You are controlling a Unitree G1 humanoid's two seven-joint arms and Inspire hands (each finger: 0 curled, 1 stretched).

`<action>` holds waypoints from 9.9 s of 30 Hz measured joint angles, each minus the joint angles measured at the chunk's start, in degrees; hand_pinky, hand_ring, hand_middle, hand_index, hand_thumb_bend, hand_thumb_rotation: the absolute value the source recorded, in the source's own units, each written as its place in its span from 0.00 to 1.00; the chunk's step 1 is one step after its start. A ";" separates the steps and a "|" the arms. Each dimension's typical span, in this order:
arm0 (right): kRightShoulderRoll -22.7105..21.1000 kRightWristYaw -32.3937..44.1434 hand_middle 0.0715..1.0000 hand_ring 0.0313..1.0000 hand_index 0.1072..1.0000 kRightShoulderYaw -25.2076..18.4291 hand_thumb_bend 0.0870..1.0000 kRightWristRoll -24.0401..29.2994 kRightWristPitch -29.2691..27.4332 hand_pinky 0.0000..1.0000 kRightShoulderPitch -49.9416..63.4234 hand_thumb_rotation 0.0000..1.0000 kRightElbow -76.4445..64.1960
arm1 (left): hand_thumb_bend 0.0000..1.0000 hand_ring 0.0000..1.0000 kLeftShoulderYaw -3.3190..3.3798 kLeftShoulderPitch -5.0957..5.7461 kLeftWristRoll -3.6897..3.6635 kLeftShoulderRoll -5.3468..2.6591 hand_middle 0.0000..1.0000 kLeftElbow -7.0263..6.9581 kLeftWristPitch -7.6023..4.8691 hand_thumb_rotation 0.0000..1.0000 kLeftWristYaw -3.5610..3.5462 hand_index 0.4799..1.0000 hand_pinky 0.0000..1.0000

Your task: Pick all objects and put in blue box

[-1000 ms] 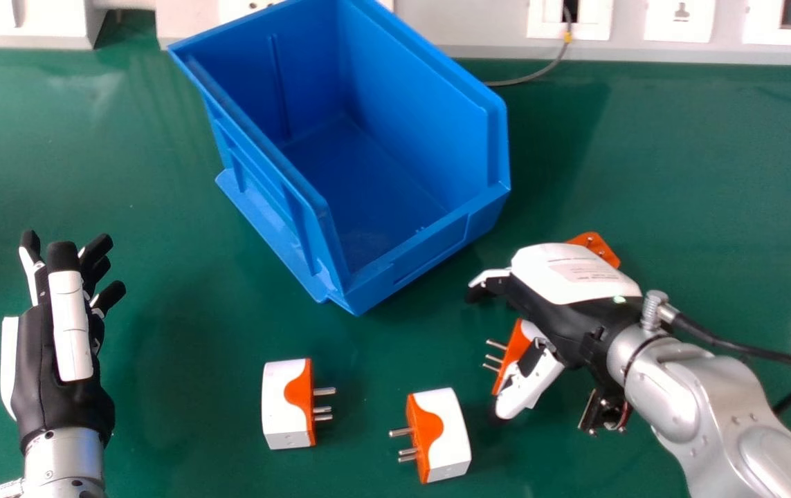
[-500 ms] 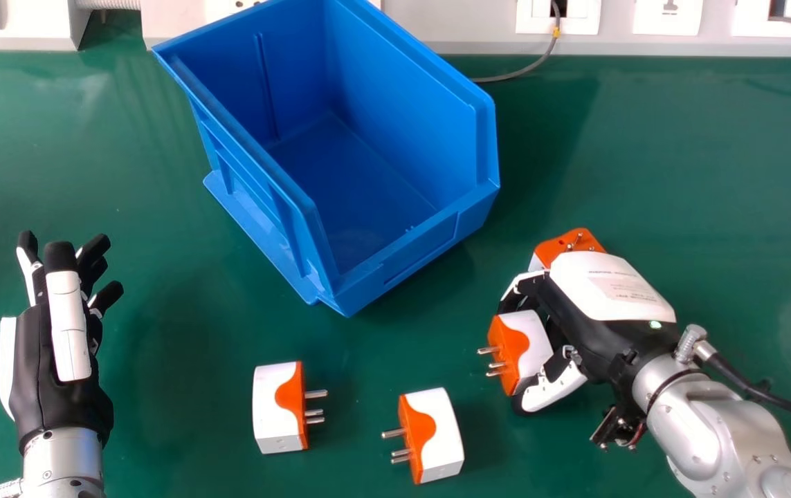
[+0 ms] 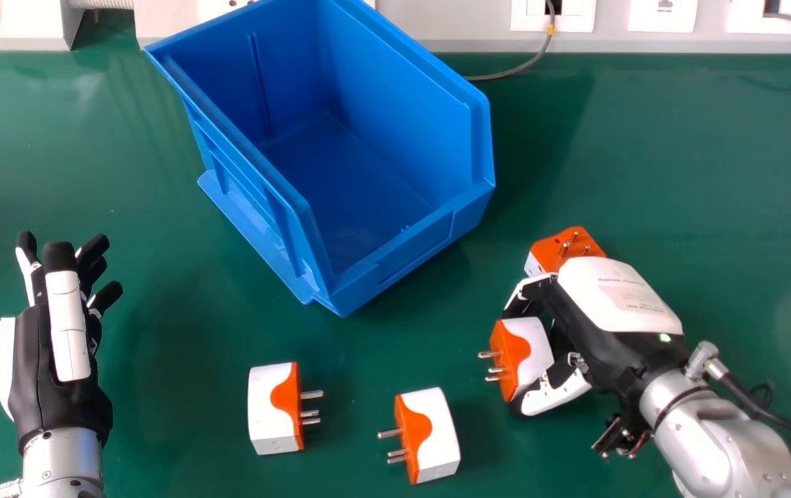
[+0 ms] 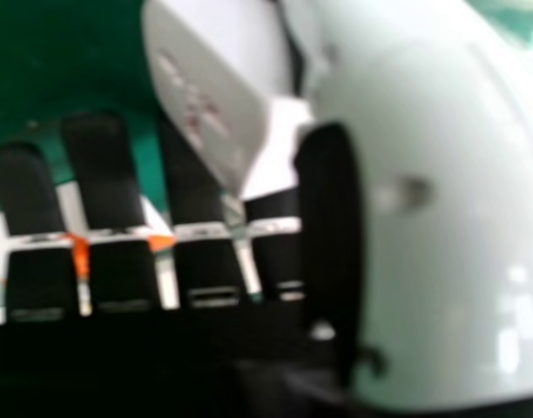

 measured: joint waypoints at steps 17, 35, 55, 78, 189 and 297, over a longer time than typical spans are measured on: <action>0.88 -17.69 0.47 0.40 0.45 -1.29 0.45 -0.24 -17.98 0.37 -0.08 0.00 12.49 | 0.98 0.91 -0.02 -0.11 0.00 0.00 0.87 0.17 -0.01 0.97 -0.07 0.91 0.87; 1.94 -36.82 0.47 0.42 0.42 -1.49 0.45 -3.09 -31.68 0.37 -4.28 0.00 24.14 | 0.97 0.92 -0.02 -0.16 0.00 0.00 0.87 0.43 -0.02 0.97 -0.19 0.91 0.87; 2.62 -59.03 0.48 0.43 0.39 0.13 0.45 -11.57 -41.69 0.36 -8.68 0.00 33.42 | 0.96 0.91 -0.60 -2.65 1.10 -0.14 0.87 3.34 -0.20 0.97 2.05 0.91 0.86; 8.49 -63.35 0.48 0.43 0.38 1.81 0.45 -10.87 -38.90 0.35 -20.80 0.00 35.53 | 0.94 0.90 -2.80 -11.15 3.47 -1.42 0.86 13.79 -3.37 0.97 6.02 0.91 0.84; 3.58 -60.97 0.97 0.95 0.97 7.04 1.00 -10.82 -41.68 0.84 -26.09 0.64 32.12 | 0.94 0.90 -4.56 -13.79 4.52 -0.48 0.86 17.18 -5.64 0.99 6.51 0.91 0.85; -4.05 -6.22 0.87 0.82 0.84 9.00 0.83 -13.67 -28.94 0.62 -0.91 0.40 3.70 | 0.94 0.90 -3.61 -6.78 3.97 1.73 0.87 5.65 -0.81 0.99 4.15 0.91 0.84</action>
